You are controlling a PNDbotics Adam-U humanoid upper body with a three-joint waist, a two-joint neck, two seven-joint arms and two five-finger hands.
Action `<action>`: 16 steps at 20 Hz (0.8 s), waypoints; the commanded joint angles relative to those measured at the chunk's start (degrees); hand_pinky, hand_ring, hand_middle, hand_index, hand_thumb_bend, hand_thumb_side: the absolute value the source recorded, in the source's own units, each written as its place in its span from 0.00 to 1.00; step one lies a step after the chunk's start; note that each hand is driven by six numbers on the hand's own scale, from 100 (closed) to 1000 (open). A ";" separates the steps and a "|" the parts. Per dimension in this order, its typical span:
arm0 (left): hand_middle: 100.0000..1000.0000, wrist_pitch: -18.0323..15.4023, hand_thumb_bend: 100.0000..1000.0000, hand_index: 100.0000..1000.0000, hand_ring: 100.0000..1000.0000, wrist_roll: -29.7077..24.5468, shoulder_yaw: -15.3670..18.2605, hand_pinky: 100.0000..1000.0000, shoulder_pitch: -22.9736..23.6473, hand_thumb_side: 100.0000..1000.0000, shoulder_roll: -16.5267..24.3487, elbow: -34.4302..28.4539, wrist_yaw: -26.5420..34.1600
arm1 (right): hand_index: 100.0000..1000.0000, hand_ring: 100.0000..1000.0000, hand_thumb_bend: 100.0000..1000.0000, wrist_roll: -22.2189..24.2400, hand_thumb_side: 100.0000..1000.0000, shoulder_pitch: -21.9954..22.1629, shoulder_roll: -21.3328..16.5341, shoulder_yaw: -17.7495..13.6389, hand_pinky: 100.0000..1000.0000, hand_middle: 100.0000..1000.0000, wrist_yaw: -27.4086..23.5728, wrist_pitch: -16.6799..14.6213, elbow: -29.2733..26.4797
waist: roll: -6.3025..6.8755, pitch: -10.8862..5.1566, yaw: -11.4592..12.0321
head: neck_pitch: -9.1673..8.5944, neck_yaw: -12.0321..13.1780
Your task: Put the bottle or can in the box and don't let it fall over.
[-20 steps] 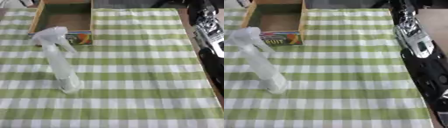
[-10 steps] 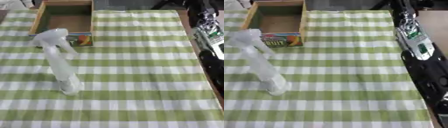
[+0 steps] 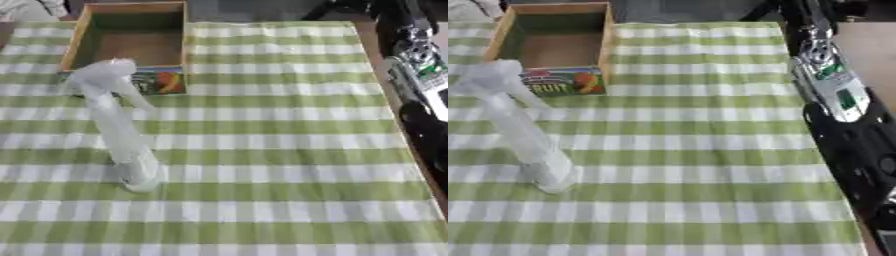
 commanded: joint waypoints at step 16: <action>0.75 7.09 0.32 0.85 0.71 0.54 -3.95 1.00 -2.32 0.68 2.50 -6.93 -3.09 | 0.84 0.79 0.00 0.19 0.75 -0.66 -1.46 0.14 0.88 0.85 -0.21 0.03 -1.01 | 0.47 -1.12 -0.17 | -1.09 0.64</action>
